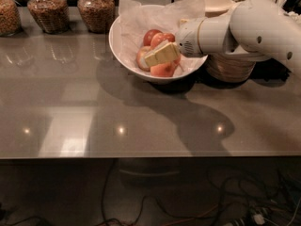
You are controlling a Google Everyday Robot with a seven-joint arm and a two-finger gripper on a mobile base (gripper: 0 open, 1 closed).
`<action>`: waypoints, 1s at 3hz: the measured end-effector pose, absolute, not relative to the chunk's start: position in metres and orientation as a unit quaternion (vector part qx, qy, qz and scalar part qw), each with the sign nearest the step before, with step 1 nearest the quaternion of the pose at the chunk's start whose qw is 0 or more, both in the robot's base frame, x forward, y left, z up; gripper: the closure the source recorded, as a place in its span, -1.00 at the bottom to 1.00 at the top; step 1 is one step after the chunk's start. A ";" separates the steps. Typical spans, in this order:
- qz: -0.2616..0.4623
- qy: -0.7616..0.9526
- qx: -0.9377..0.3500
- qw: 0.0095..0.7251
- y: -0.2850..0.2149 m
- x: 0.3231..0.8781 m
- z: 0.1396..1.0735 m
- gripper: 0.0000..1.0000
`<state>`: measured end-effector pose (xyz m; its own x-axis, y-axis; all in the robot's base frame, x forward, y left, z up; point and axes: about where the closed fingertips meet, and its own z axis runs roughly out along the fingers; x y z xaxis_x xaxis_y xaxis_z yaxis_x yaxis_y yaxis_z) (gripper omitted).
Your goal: Pick apple from white bowl
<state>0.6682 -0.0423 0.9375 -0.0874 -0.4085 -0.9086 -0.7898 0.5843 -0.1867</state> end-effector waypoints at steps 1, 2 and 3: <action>0.180 0.720 -0.411 0.529 -0.044 0.680 0.929 -0.78; 0.181 0.723 -0.408 0.527 -0.044 0.686 0.922 -0.40; 0.181 0.723 -0.408 0.527 -0.044 0.686 0.922 0.04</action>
Offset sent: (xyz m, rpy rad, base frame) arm 0.0261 -0.0069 -0.0231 0.0109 0.0272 -0.0335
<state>0.6858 -0.0437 0.9223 -0.1107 -0.3992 -0.9101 -0.7816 0.6006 -0.1684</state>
